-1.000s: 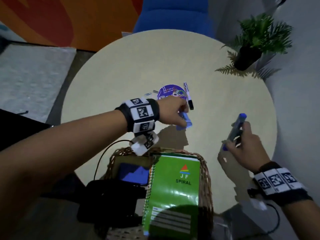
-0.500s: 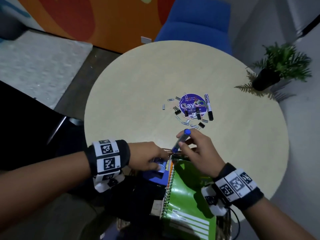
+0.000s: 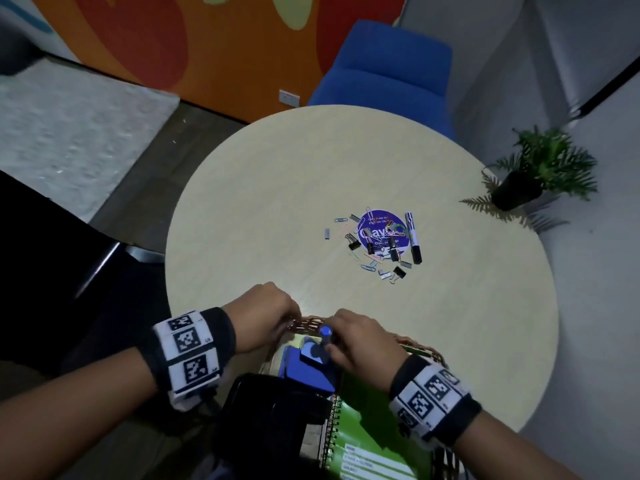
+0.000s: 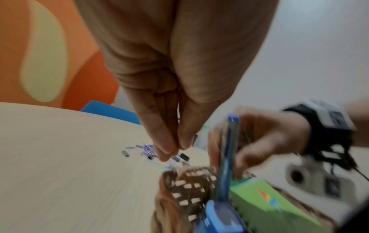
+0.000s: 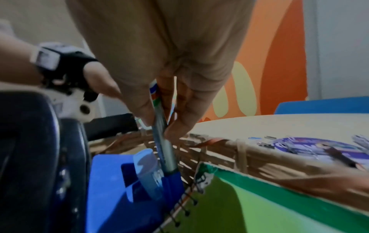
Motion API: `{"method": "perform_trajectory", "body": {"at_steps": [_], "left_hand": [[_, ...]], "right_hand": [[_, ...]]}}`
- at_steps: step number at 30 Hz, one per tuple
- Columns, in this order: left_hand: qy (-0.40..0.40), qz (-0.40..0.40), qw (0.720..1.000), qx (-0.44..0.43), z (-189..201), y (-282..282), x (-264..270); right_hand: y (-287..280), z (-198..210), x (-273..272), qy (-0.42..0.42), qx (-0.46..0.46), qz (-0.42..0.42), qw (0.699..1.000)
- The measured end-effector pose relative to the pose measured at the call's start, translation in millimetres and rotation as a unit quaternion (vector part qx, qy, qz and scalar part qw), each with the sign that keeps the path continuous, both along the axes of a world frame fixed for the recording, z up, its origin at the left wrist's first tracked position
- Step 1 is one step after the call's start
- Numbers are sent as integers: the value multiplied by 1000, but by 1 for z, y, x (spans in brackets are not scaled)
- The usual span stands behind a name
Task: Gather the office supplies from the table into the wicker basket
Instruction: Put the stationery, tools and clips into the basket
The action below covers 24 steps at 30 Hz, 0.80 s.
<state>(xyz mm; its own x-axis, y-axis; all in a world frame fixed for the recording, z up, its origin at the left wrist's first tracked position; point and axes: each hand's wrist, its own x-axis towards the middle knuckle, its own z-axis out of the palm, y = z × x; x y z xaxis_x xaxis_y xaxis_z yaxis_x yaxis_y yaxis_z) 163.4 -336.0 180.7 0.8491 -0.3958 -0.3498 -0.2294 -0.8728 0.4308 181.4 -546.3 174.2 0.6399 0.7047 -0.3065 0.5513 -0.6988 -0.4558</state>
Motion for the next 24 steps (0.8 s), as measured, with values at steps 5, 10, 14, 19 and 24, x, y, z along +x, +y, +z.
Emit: {"method": "perform_trajectory", "body": {"at_steps": [5,10,14,19,24], "left_hand": [[-24,109,993,-34,-2,36,-5],[4,151,986,-65,-8,42,-19],[9,194,975,-108,-2,47,-26],[-12,261,957,-127,5,59,-33],[-22,294,948,-122,13,52,-43]], "right_hand": [[23,-12,-4,-27,-86,122,988],[24,-12,-2,-8,-96,85,992],[-4,8,27,61,-21,-36,997],[-58,-7,150,-25,29,-294,955],[-87,-67,238,-13,-120,-390,913]]}}
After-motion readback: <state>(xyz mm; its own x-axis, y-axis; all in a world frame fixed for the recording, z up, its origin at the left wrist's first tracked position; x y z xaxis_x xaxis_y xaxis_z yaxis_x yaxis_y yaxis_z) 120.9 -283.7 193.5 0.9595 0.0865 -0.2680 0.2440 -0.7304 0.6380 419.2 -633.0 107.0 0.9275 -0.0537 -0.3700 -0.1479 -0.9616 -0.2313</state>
